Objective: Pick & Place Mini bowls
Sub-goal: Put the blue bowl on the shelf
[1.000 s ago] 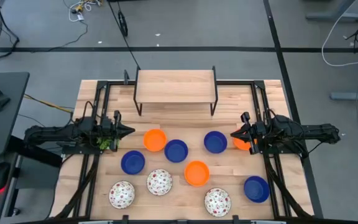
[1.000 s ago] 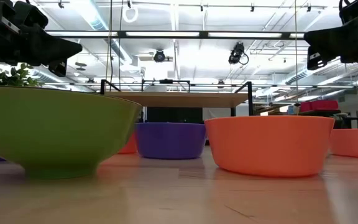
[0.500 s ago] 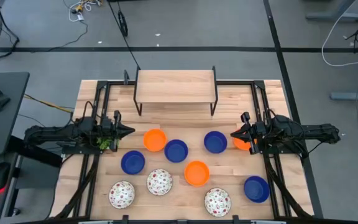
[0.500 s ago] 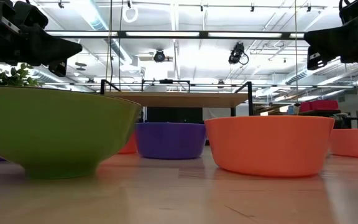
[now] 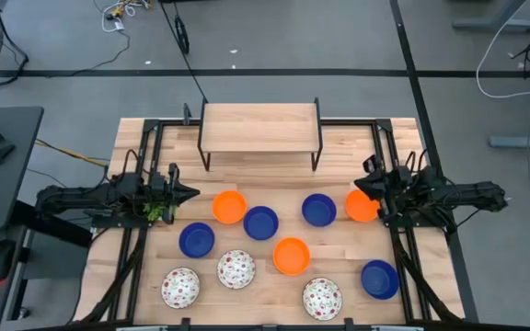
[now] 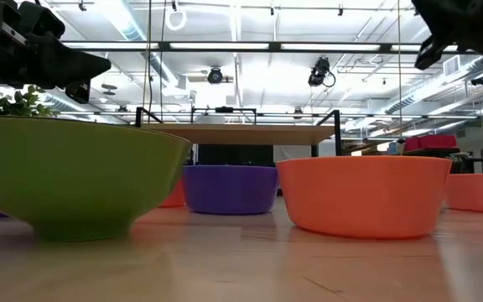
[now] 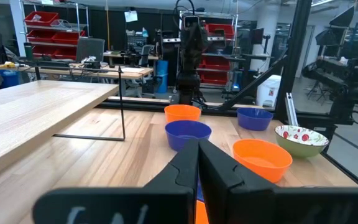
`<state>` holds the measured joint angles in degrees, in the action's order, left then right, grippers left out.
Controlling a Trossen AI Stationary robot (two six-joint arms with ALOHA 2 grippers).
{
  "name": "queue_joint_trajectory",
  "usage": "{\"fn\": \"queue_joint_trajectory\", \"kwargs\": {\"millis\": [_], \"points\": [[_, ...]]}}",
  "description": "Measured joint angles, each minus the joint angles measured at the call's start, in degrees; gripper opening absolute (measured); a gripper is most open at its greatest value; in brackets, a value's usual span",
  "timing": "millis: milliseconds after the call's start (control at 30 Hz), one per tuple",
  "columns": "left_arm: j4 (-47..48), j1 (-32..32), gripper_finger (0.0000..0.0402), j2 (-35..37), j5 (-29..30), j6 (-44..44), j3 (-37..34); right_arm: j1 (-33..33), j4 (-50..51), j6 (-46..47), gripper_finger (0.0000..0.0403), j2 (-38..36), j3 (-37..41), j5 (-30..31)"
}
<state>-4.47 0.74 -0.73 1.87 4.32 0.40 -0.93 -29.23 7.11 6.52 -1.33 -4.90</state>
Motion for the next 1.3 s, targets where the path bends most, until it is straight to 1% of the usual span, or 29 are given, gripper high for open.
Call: {"fn": "queue_joint_trajectory", "kwargs": {"millis": [67,167,267,333,433,500,600,700,800,867,967,1033,1133,1300], "points": [[0.0,0.02,0.0016,0.0,0.0,-0.01,0.02,-0.03,-0.79,-1.38,0.002,4.21,-1.17,-0.3],[0.0,0.02,0.0016,0.0,0.0,-0.02,0.0,-0.02,-0.72,-1.66,0.002,12.16,-5.44,-0.31],[0.0,0.0,0.0016,0.0,0.0,-0.02,0.0,-0.02,5.14,-0.67,0.002,21.45,-11.38,-0.31],[0.0,0.01,0.0016,0.0,0.0,-0.02,0.01,-0.02,12.12,-0.11,0.002,27.77,-16.69,0.08],[0.0,0.0,0.0016,0.0,0.0,-0.01,0.0,-0.01,26.92,-0.11,0.0026,37.16,-25.19,1.41],[0.0,0.01,0.0016,0.0,0.0,0.0,0.0,-0.02,36.87,-0.63,0.0039,43.33,-30.83,1.4],[0.0,0.01,0.0016,0.0,0.0,-0.01,0.01,-0.64,48.28,-2.37,0.007,51.54,-38.14,0.66],[0.0,0.01,0.0016,0.0,0.0,-0.01,0.01,-2.49,58.64,-4.81,0.0114,58.38,-43.81,-0.99],[0.0,0.02,0.0016,0.0,0.0,-0.02,0.02,-5.53,66.28,-6.59,0.0163,63.29,-48.06,-1.46],[0.0,0.0,0.0016,0.0,0.0,-0.02,0.02,-7.96,69.61,-7.31,0.0191,65.81,-49.3,-1.56],[0.0,0.01,0.0016,0.0,0.0,-0.01,0.0,-11.54,70.62,-7.58,0.0218,68.48,-49.42,-0.15],[0.0,0.01,0.0016,0.0,0.0,-0.02,0.01,-13.61,70.64,-7.35,0.0225,70.08,-49.46,3.01],[0.0,0.01,0.0016,0.0,0.0,0.0,0.02,-15.74,70.65,-7.5,0.0224,72.1,-49.49,7.31],[0.0,0.01,0.0016,0.0,0.0,-0.02,0.02,-16.36,70.54,-7.95,0.0202,76.46,-49.5,10.05]]}}
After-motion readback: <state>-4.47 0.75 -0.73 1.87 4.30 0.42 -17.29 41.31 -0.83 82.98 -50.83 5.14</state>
